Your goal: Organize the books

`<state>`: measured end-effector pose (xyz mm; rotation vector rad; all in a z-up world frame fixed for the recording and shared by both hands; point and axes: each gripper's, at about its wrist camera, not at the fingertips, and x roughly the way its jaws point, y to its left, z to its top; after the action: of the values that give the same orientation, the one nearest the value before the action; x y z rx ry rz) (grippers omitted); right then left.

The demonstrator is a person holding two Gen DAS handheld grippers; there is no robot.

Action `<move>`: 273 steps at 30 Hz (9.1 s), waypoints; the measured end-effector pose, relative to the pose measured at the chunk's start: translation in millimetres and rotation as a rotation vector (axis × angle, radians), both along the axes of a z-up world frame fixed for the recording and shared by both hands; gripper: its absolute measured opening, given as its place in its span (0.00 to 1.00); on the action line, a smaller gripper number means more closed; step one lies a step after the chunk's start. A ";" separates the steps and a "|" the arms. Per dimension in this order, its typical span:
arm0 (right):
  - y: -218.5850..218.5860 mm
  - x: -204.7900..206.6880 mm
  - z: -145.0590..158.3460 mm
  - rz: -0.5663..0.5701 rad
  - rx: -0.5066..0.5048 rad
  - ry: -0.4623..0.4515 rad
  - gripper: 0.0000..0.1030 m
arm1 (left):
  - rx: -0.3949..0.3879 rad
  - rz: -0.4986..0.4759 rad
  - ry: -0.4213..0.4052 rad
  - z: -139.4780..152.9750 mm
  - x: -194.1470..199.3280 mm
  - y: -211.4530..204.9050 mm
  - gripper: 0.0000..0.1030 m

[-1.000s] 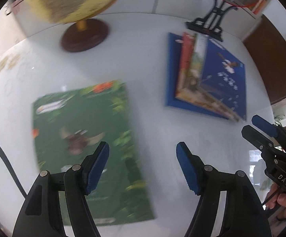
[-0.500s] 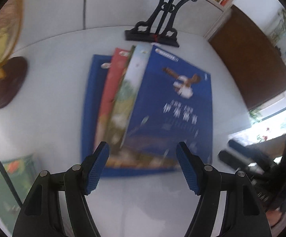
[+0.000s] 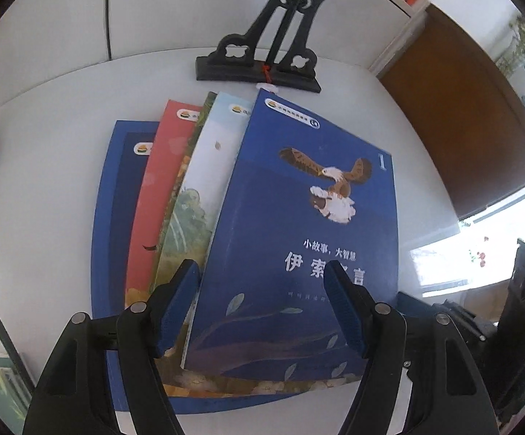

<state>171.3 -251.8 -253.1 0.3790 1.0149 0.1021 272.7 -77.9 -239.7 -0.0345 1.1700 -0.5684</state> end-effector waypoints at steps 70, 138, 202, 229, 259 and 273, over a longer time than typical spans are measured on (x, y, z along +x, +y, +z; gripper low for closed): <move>52.7 -81.9 54.9 0.316 -0.092 -0.157 0.26 | -0.046 0.109 -0.017 48.8 -127.1 63.9 0.41; 257.5 -67.7 34.9 0.434 -0.356 -0.011 0.50 | -0.138 0.654 0.021 29.6 -193.1 344.7 0.75; 10.7 -4.9 2.6 0.026 0.080 0.083 0.72 | -0.224 0.141 0.137 -9.0 -61.3 58.4 0.90; 29.9 -3.8 -0.2 0.230 0.072 0.039 0.38 | -0.005 0.208 0.038 -4.0 -69.4 66.5 0.50; 73.7 -52.6 77.2 0.379 -0.028 -0.184 0.31 | -0.087 0.195 -0.097 67.3 -109.3 79.9 0.50; 101.0 -60.6 99.4 0.398 0.002 -0.235 0.31 | -0.117 0.261 -0.145 87.5 -134.3 116.7 0.50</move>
<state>110.7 -150.8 -153.7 0.1573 0.8463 0.4950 138.4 38.8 -152.2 -0.2391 0.9716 -0.4001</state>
